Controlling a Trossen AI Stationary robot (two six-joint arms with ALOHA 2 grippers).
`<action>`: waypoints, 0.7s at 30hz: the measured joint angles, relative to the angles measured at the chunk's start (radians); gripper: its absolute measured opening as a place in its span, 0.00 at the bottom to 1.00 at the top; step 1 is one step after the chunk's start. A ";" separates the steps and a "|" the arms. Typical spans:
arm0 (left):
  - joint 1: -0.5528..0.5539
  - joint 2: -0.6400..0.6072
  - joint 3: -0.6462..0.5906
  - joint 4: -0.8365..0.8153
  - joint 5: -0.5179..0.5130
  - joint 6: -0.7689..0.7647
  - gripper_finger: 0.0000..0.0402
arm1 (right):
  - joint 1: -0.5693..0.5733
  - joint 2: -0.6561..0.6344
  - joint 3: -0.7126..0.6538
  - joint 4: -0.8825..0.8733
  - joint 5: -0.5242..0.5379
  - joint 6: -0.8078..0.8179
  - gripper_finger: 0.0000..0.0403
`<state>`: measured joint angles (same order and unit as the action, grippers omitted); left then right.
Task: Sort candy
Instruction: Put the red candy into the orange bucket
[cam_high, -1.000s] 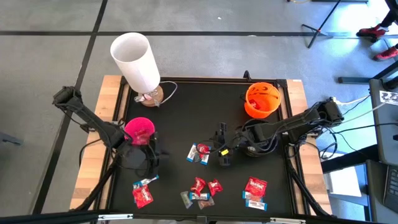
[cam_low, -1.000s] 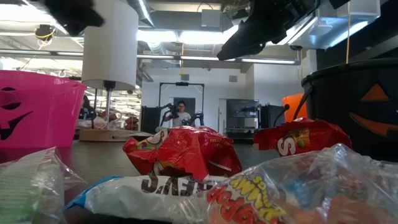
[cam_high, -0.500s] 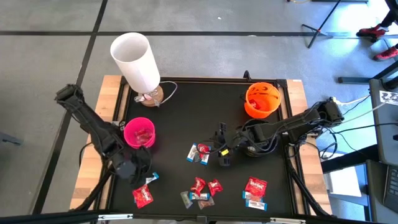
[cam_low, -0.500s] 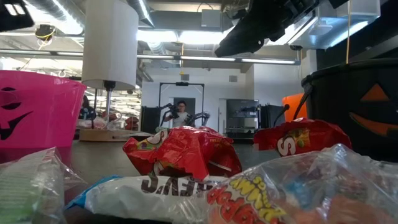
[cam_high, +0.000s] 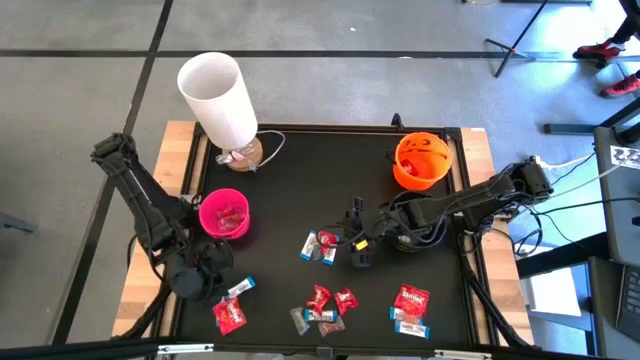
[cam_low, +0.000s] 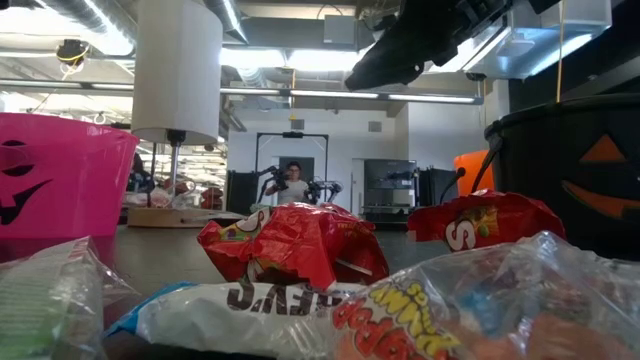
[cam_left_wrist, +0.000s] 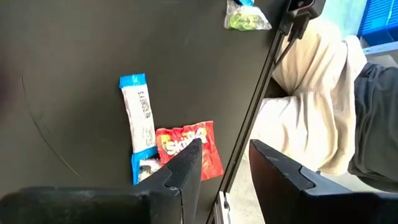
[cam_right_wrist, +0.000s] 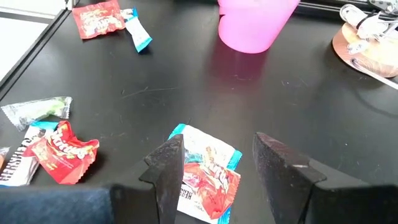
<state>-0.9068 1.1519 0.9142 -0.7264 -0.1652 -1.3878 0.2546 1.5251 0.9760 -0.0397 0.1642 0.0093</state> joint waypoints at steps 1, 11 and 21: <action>-0.009 0.000 0.000 0.000 -0.005 -0.012 0.31 | 0.000 0.000 0.000 0.004 0.000 0.000 0.47; -0.065 0.035 0.002 0.123 -0.166 0.015 0.31 | 0.000 0.000 0.000 0.009 -0.001 0.000 0.47; -0.064 0.214 0.002 0.101 -0.033 -0.057 0.31 | 0.000 0.000 0.000 0.016 -0.001 0.000 0.47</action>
<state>-0.9705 1.3663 0.9157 -0.6256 -0.1984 -1.4444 0.2546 1.5249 0.9760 -0.0238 0.1635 0.0097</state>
